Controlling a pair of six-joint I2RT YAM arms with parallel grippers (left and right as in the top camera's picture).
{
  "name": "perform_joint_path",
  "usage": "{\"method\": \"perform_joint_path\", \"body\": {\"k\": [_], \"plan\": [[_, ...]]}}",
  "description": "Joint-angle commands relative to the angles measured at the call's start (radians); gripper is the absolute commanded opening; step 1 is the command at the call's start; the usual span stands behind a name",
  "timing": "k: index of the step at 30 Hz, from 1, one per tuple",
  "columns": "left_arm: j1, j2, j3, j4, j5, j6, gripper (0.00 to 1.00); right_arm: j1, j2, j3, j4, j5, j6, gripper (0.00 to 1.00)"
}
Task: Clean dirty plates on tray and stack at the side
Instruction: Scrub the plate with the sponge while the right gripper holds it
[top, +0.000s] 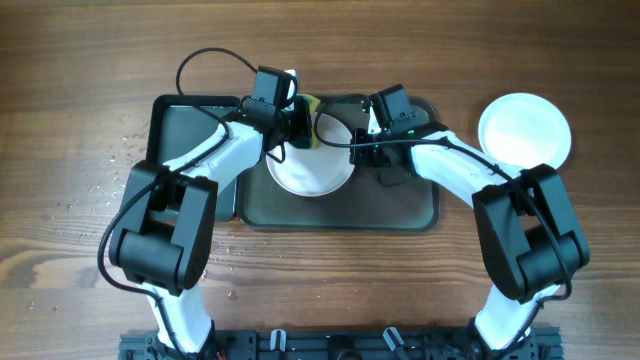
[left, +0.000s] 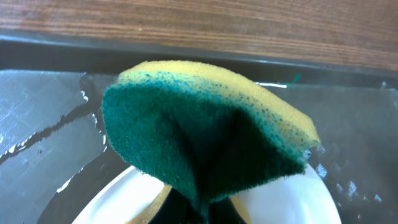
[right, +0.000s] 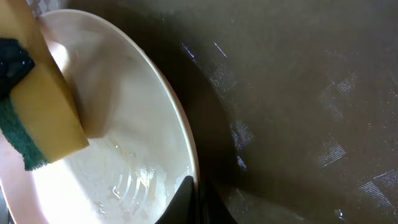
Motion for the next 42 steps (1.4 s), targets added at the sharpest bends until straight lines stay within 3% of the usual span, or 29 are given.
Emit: {"method": "perform_joint_path", "body": {"k": [1,9,14,23,35,42], "plan": [[0.013,-0.001,0.003,-0.067,-0.012,0.041,0.04,0.006,0.021,-0.011,0.008,-0.008,-0.015,0.04],[0.068,-0.203,0.003,-0.286,-0.013,0.096,0.04,0.006,0.021,-0.011,0.009,-0.008,-0.014,0.04],[0.096,-0.279,0.003,-0.302,0.05,0.09,0.04,0.006,0.021,-0.011,0.009,-0.008,-0.014,0.04],[0.085,-0.269,0.002,-0.289,0.087,-0.021,0.04,0.006,0.021,-0.011,0.01,0.01,-0.014,0.04],[0.111,-0.152,0.003,-0.348,0.343,-0.022,0.04,0.006,0.021,-0.011,0.009,0.01,-0.014,0.05],[0.106,-0.104,0.003,-0.315,0.21,-0.021,0.04,0.006,0.021,-0.011,0.009,0.01,-0.015,0.04]]}}
